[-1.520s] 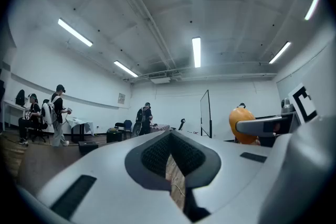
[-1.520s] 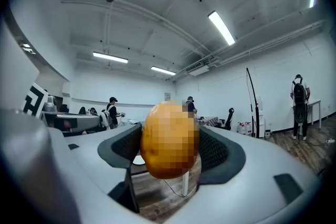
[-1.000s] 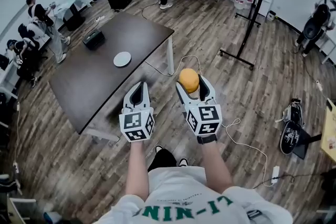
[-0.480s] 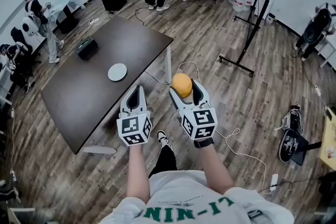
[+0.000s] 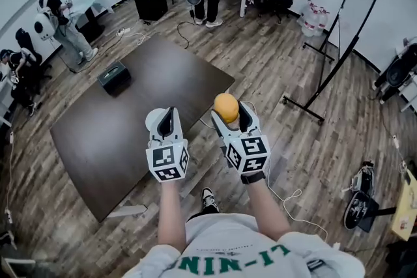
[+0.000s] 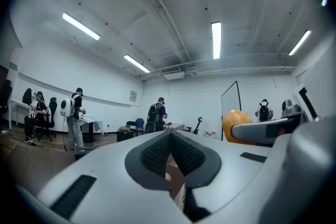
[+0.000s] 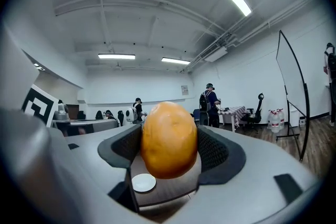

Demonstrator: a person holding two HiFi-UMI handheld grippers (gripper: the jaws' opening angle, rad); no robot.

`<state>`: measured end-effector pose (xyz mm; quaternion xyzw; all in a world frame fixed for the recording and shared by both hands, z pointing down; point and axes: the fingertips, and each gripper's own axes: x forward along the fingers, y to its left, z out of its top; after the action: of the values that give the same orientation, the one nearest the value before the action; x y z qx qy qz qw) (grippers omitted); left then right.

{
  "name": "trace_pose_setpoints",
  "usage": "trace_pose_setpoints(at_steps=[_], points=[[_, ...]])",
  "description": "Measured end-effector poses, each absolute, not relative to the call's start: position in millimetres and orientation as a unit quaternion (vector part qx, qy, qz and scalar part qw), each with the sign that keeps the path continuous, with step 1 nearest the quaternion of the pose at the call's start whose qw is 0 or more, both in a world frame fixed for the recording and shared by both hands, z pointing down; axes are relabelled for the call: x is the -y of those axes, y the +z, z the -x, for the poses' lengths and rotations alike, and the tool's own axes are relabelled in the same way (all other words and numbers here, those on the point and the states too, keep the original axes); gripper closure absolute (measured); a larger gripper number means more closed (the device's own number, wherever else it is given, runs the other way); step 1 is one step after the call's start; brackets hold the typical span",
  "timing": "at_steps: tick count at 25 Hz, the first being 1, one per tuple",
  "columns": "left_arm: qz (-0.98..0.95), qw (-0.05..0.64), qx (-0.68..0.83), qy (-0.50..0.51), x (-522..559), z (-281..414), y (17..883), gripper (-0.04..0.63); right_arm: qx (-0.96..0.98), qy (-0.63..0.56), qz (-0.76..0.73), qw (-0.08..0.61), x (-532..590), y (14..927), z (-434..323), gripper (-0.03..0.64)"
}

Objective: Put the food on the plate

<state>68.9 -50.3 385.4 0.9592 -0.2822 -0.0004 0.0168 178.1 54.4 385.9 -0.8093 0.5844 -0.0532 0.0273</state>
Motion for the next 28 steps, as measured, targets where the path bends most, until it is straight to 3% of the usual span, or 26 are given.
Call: trace_pose_setpoints(at_steps=[28], points=[[-0.850, 0.026, 0.526, 0.007, 341.7, -15.2, 408.6, 0.584, -0.812, -0.074, 0.579, -0.009, 323.6, 412.4, -128.9, 0.273]])
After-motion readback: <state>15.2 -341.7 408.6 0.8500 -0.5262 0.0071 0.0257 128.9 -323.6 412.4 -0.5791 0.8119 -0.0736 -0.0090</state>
